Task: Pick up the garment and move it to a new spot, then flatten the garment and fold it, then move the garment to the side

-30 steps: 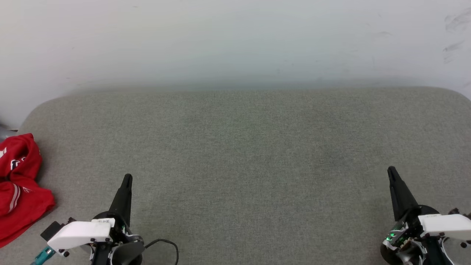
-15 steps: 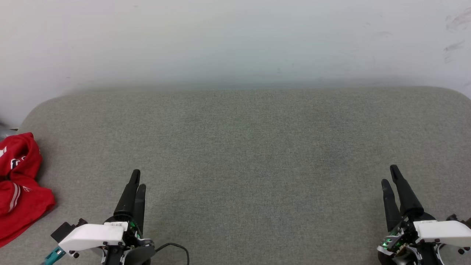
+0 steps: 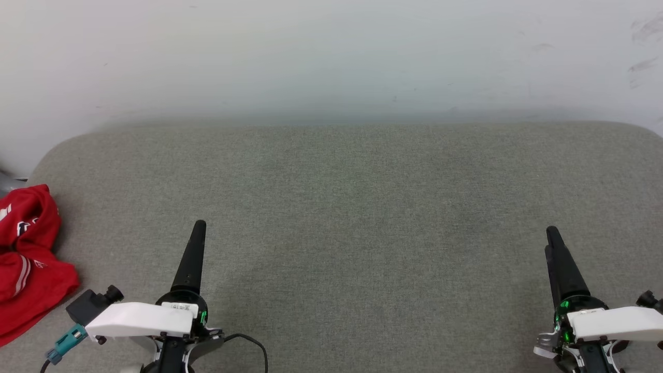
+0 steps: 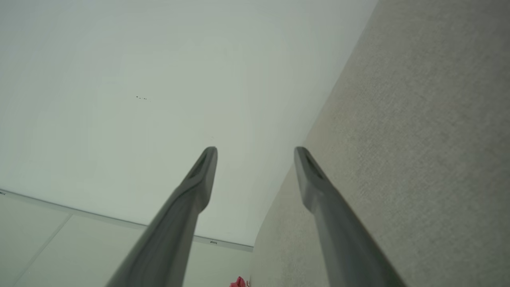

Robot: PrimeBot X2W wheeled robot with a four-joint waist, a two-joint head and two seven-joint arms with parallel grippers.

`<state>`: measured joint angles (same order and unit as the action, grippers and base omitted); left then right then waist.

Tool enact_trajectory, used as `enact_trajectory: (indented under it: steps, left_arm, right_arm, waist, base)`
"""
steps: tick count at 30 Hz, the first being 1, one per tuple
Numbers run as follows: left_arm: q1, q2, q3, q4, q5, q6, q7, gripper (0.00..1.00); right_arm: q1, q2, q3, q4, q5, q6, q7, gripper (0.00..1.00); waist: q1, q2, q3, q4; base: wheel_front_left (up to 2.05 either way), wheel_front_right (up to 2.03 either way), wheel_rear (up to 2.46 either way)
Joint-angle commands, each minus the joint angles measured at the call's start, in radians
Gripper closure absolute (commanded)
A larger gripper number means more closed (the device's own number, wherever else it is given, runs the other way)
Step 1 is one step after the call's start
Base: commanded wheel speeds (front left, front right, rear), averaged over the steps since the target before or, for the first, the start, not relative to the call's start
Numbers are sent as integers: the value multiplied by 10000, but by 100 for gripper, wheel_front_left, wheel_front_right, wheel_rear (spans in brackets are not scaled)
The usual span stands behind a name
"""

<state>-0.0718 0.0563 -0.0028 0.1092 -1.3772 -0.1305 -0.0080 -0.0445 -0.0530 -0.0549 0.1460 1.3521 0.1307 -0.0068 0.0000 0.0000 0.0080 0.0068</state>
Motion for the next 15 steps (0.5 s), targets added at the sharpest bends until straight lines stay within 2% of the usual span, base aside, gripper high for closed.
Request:
enact_trajectory:
  steps: [1, 11, 15]
  left_arm:
    - [-164, 25, -46, -272, 358, -2, -85, 0]
    - [-79, 5, -175, -748, 3033, -2, -457, 0]
    - [-5, 81, -247, -826, 3963, -2, -600, 0]
  right_arm:
    - [-111, -72, 11, -253, -429, 0, -91, 0]
    - [-43, -46, 121, -763, -3968, 0, -426, 0]
    - [39, -23, 161, -1013, -5056, 0, -462, 0]
  waist:
    - [0, 0, 1, 4]
    - [0, 0, 14, 44]
    - [0, 0, 14, 51]
  base:
    - [0, 0, 0]
    - [0, 0, 0]
    - [0, 0, 0]
